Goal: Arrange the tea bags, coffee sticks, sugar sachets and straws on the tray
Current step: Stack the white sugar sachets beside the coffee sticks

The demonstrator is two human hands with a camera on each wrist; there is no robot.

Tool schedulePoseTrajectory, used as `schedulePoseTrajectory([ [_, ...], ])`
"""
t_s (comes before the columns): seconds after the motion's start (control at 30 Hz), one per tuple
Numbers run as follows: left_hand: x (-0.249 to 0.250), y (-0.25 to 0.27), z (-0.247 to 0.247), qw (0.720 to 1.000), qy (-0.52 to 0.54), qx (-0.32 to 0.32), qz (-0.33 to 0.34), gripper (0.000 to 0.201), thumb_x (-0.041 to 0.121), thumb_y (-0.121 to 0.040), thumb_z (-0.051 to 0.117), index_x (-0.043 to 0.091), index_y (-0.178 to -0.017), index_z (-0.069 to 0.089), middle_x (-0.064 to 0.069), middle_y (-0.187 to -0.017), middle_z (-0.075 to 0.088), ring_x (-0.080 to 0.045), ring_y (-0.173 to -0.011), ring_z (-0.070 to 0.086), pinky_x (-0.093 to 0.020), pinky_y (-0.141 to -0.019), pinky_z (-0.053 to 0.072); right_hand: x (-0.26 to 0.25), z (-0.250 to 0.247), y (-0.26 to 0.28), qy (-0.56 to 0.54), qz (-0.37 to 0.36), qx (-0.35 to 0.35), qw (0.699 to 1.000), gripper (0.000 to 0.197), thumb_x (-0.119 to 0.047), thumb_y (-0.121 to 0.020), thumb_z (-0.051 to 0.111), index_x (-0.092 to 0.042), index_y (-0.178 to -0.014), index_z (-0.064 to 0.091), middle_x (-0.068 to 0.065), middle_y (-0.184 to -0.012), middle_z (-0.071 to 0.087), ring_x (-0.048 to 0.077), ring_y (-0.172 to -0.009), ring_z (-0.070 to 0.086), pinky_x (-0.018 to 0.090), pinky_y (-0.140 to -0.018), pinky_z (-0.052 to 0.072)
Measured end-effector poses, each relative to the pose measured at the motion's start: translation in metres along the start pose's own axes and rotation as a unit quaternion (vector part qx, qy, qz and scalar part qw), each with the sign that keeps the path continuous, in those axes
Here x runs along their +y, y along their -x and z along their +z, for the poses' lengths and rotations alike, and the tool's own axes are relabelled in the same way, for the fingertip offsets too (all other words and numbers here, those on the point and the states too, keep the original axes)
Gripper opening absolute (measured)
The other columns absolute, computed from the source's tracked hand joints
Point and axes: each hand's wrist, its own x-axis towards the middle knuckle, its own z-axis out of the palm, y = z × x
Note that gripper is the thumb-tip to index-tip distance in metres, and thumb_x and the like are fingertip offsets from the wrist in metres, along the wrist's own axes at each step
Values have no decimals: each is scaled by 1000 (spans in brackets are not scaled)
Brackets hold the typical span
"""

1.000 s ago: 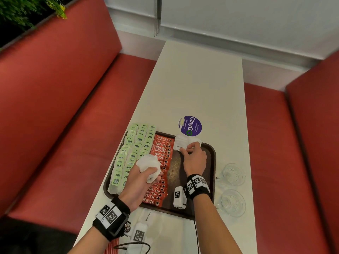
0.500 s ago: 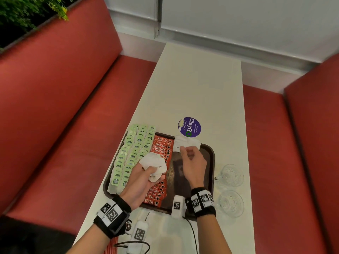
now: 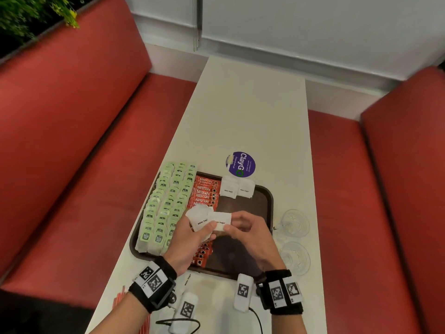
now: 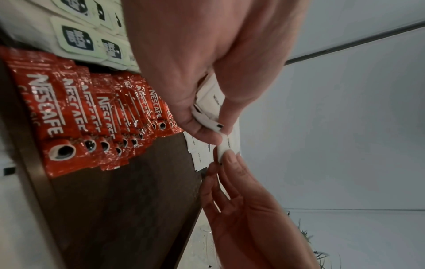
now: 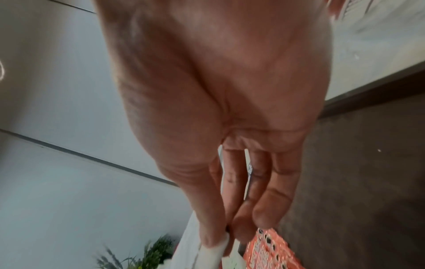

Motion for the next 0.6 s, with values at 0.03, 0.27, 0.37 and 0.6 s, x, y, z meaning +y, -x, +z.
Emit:
schedulePoseTrajectory([
  [0.03,0,0,1,1000,3,7,-2,41,12,-100,75,20,-138,62,-7,-122,78,-25,-109,77,-37,-87,64,2,-3,-4,9,2,17,1000,20,-23,-97,83,-28,-116,77,-8,-99,84,11,-99,78,38,-95,59],
  [0.27,-2,-1,-5,997,51,41,-48,38,7,-105,65,20,-141,59,-13,-123,76,-31,-104,78,-36,-83,64,27,-19,-58,69,30,289,954,25,-13,-97,81,-25,-112,63,-14,-94,72,0,-86,69,31,-88,57],
  [0.37,-2,-1,-8,996,55,38,-52,39,6,-105,65,19,-141,60,-15,-122,76,-33,-104,78,-38,-85,64,38,-22,-81,84,33,305,948,25,-9,-99,78,-21,-114,61,-8,-94,70,14,-87,70,38,-94,59],
  [0.6,-3,-2,-13,996,60,42,-54,39,7,-105,66,17,-142,60,-15,-118,78,-34,-104,78,-41,-88,64,57,-28,-117,121,44,284,950,24,-15,-97,81,-21,-109,61,-5,-97,72,29,-106,68,45,-101,54],
])
